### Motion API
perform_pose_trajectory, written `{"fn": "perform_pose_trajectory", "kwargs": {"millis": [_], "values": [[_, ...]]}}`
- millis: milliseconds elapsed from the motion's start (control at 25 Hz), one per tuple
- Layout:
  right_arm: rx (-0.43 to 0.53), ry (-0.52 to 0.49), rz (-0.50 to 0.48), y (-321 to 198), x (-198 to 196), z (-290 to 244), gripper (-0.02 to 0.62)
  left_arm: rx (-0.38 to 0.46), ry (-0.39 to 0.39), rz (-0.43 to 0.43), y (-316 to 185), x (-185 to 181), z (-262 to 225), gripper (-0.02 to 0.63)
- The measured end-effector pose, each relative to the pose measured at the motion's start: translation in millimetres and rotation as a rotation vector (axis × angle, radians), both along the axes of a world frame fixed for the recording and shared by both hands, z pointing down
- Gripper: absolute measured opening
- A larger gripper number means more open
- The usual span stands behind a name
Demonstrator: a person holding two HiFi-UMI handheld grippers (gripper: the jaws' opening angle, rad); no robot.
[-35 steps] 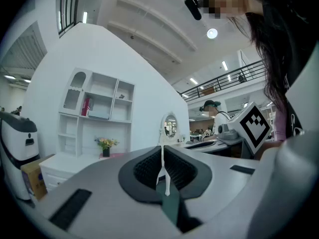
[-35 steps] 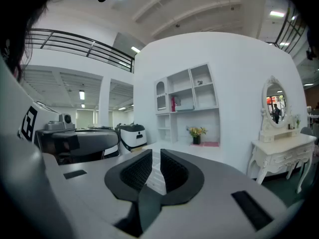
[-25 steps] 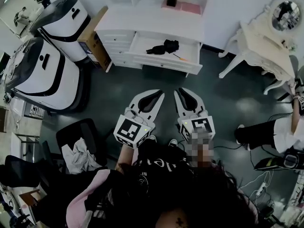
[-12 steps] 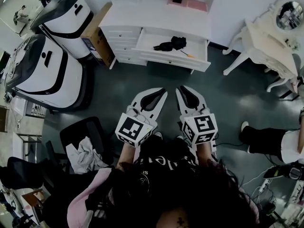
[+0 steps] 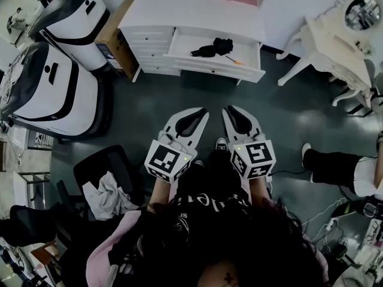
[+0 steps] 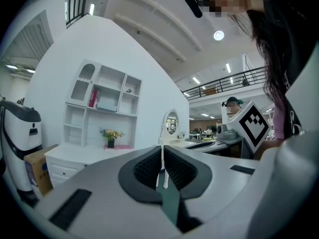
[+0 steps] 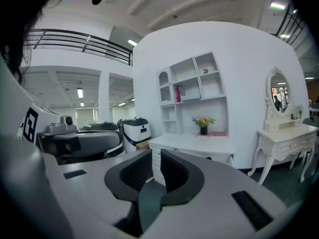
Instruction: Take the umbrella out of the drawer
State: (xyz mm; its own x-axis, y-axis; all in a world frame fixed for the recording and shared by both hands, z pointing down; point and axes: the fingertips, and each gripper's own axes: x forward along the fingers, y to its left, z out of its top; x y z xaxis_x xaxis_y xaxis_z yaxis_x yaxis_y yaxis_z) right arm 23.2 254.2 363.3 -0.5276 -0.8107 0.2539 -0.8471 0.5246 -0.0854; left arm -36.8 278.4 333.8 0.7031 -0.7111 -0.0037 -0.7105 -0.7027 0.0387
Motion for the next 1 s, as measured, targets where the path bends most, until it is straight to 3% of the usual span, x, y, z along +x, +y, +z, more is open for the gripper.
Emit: {"fn": "perform_pose_trajectory", "kwargs": {"millis": [480, 1000], "values": [[-0.061, -0.016, -0.002, -62, 5, 22, 0.080, -0.052, 0.005, -0.008, -63, 0, 18, 0.023], [-0.084, -0.041, -0.053, -226, 20, 27, 0.080, -0.047, -0.008, -0.024, -221, 28, 16, 0.023]]}}
